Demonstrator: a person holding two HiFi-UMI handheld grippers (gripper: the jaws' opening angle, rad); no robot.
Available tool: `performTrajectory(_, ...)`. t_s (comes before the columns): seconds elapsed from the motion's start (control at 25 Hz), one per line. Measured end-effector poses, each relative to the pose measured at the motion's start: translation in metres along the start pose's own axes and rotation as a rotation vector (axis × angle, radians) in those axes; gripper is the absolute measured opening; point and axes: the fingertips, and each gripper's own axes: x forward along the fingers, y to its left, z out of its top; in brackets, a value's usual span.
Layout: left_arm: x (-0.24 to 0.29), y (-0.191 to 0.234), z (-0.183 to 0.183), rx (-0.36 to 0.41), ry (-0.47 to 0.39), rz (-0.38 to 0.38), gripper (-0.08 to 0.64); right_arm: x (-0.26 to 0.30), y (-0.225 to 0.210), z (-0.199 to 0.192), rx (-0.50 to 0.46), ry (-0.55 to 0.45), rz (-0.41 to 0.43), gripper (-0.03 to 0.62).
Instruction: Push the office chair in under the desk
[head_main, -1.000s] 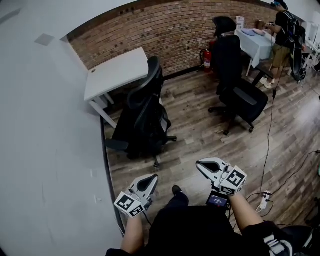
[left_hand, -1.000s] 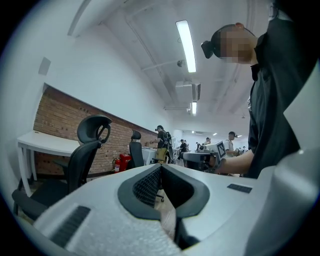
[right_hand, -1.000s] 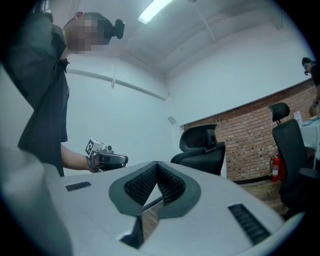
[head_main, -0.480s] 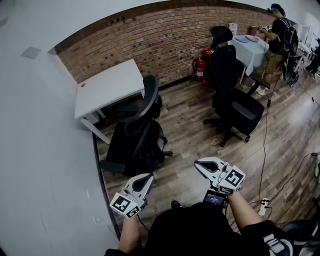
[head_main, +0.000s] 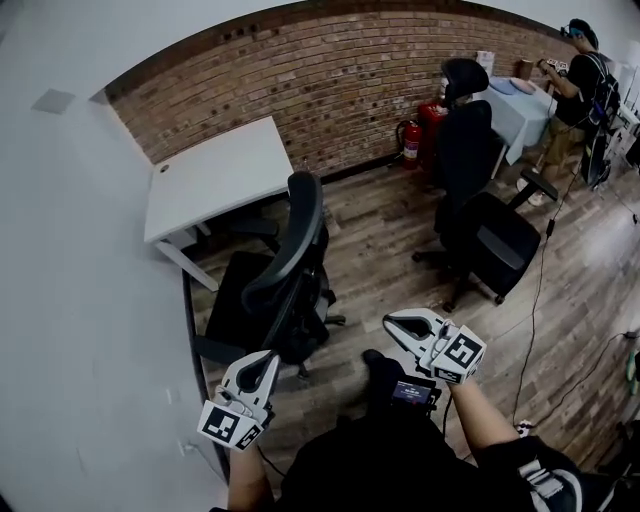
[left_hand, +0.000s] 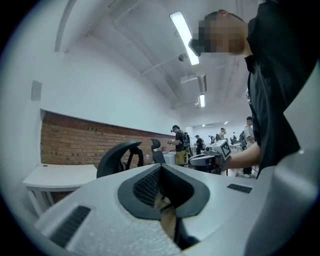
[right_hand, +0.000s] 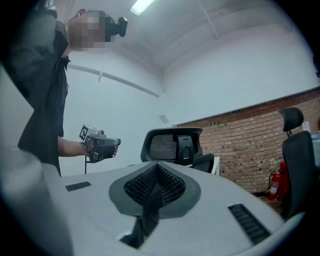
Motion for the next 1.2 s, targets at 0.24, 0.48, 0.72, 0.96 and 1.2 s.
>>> performTrajectory(0.24, 0.055, 0.047, 0.013, 0.019, 0.021, 0.138, 0.015, 0.047, -0.105, 0.019, -0.022, -0.013, 0.100, 0.006)
performTrajectory(0.48, 0.069, 0.093, 0.031, 0.003, 0.054, 0.300, 0.015, 0.105, -0.178, 0.054, -0.075, -0.042, 0.214, 0.006)
performTrajectory(0.72, 0.044, 0.113, 0.033, -0.009, 0.047, 0.520, 0.016, 0.152, -0.212, 0.060, -0.166, -0.018, 0.377, 0.006)
performTrajectory(0.96, 0.016, 0.116, 0.009, 0.003, 0.172, 0.681, 0.017, 0.199, -0.226, 0.052, -0.314, 0.054, 0.557, 0.008)
performTrajectory(1.2, 0.007, 0.104, -0.030, -0.003, 0.377, 0.726, 0.017, 0.237, -0.247, 0.034, -0.376, 0.142, 0.677, 0.017)
